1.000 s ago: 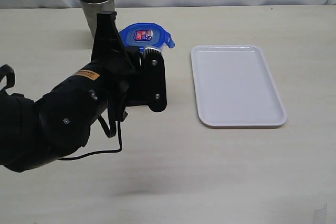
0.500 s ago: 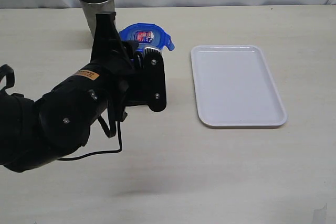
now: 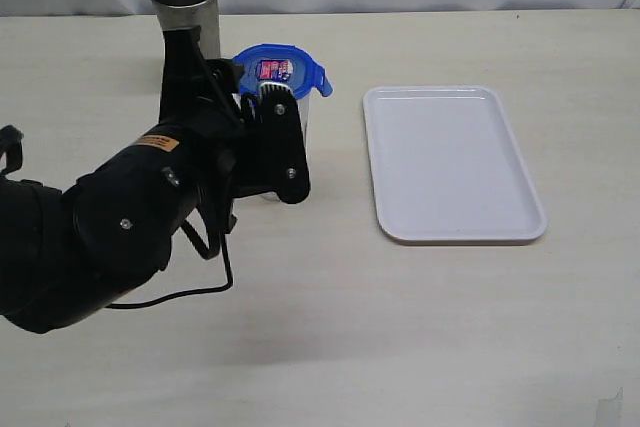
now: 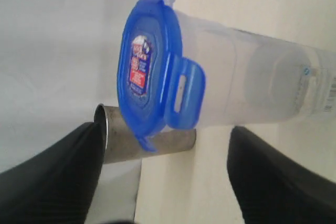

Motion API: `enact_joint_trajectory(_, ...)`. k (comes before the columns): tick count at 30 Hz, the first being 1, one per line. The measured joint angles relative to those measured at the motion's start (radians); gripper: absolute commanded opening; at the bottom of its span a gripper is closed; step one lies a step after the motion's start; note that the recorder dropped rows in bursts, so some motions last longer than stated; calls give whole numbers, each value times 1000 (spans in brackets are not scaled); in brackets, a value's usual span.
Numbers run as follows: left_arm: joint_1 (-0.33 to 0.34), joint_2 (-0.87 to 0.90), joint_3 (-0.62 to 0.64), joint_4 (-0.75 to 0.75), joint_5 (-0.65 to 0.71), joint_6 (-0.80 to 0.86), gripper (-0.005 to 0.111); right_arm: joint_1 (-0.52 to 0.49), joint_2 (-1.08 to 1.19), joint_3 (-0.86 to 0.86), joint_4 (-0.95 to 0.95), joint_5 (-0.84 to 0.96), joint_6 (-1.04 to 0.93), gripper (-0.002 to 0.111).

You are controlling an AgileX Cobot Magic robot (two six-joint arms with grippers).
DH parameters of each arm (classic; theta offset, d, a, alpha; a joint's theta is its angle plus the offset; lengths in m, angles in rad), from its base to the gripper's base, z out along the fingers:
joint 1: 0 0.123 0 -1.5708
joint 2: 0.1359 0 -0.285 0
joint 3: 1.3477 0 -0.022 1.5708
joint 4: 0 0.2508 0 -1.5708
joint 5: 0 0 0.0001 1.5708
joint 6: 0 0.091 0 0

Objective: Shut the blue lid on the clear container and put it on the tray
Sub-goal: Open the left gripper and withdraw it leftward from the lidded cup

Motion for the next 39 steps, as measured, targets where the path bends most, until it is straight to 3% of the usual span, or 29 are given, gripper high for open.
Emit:
enact_joint_trajectory(18,12,0,0,-199,-176,0,62,0,0,0,0,0,0,4)
enact_joint_trajectory(19,45,0,0,-199,-179,0,59,0,0,0,0,0,0,4)
enact_joint_trajectory(22,148,0,0,-166,-216,-43,30,0,0,0,0,0,0,4)
enact_joint_trajectory(25,214,-2,2,-49,-259,-278,0,0,0,0,0,0,0,4)
enact_joint_trajectory(27,280,-18,2,33,-214,-468,0,0,0,0,0,0,0,4)
enact_joint_trajectory(31,463,-51,2,325,47,-956,0,0,0,0,0,0,0,4)
enact_joint_trajectory(33,531,-55,2,598,134,-1258,0,0,0,0,0,0,0,4)
enact_joint_trajectory(36,617,-55,2,1180,170,-1751,0,0,0,0,0,0,0,4)
enact_joint_trajectory(38,680,-47,2,1579,100,-2078,0,0,0,0,0,0,0,4)
enact_joint_trajectory(39,705,-35,2,1710,52,-2202,0,0,0,0,0,0,0,4)
